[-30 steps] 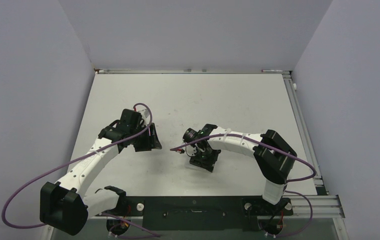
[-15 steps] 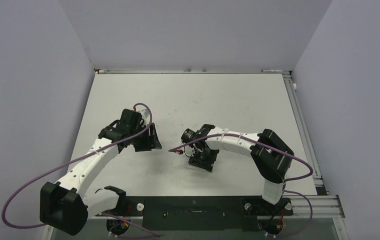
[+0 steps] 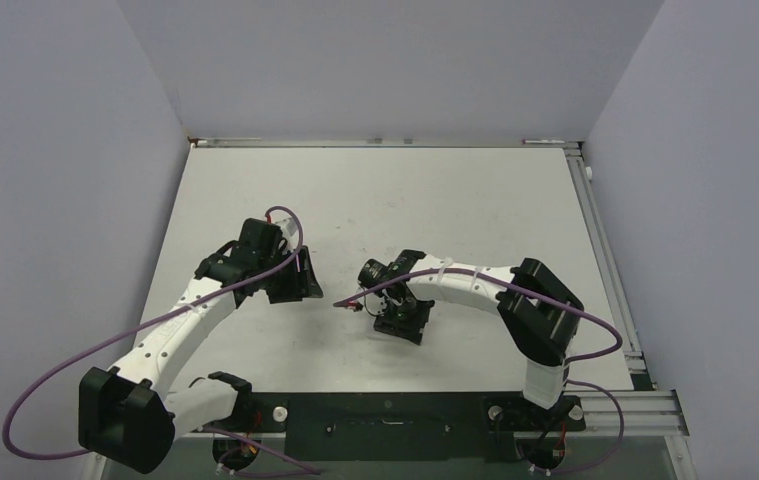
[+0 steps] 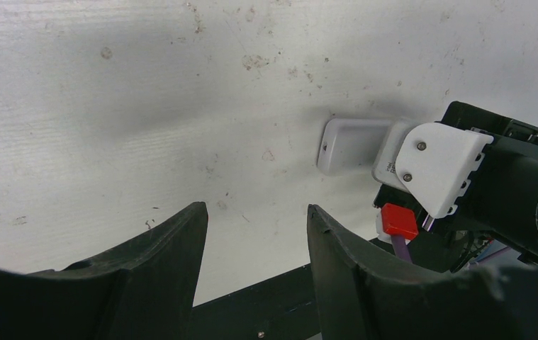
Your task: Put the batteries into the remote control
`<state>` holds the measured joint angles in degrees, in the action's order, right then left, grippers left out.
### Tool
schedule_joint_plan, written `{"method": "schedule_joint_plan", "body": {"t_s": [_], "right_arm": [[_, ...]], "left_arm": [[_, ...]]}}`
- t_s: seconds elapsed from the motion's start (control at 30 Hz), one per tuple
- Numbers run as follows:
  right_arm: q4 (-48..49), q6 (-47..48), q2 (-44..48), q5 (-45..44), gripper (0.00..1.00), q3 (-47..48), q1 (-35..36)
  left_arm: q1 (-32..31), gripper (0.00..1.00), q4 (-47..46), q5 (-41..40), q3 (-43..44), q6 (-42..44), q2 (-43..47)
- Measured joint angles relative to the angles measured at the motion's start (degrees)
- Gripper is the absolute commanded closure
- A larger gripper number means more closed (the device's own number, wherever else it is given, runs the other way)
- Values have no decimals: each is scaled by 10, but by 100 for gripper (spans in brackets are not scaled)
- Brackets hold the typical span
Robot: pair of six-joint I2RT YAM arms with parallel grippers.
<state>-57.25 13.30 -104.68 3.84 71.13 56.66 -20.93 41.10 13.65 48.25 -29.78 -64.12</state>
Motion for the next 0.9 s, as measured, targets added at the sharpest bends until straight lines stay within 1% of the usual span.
{"method": "schedule_joint_plan", "body": {"t_s": [0.07, 0.2, 0.33, 0.37, 0.43, 0.47, 0.67, 0.7, 0.73, 0.9], "right_arm": [[0, 0, 0, 0, 77, 0, 1], [0, 0, 0, 0, 66, 1, 1], [1, -1, 0, 0, 61, 1, 1], [1, -2, 0, 0, 57, 1, 1], [1, -3, 0, 0, 55, 1, 1], [1, -4, 0, 0, 51, 1, 1], [2, -8, 1, 0, 48, 1, 1], [2, -9, 2, 0, 45, 1, 1], [3, -10, 2, 0, 44, 1, 1], [14, -17, 10, -2, 43, 1, 1]], "left_arm": [[0, 49, 0, 0, 0, 0, -1], [0, 49, 0, 0, 0, 0, -1], [0, 49, 0, 0, 0, 0, -1], [0, 49, 0, 0, 0, 0, -1], [0, 49, 0, 0, 0, 0, -1], [0, 49, 0, 0, 0, 0, -1], [0, 48, 0, 0, 0, 0, -1], [0, 48, 0, 0, 0, 0, -1], [0, 48, 0, 0, 0, 0, -1], [0, 47, 0, 0, 0, 0, -1]]}}
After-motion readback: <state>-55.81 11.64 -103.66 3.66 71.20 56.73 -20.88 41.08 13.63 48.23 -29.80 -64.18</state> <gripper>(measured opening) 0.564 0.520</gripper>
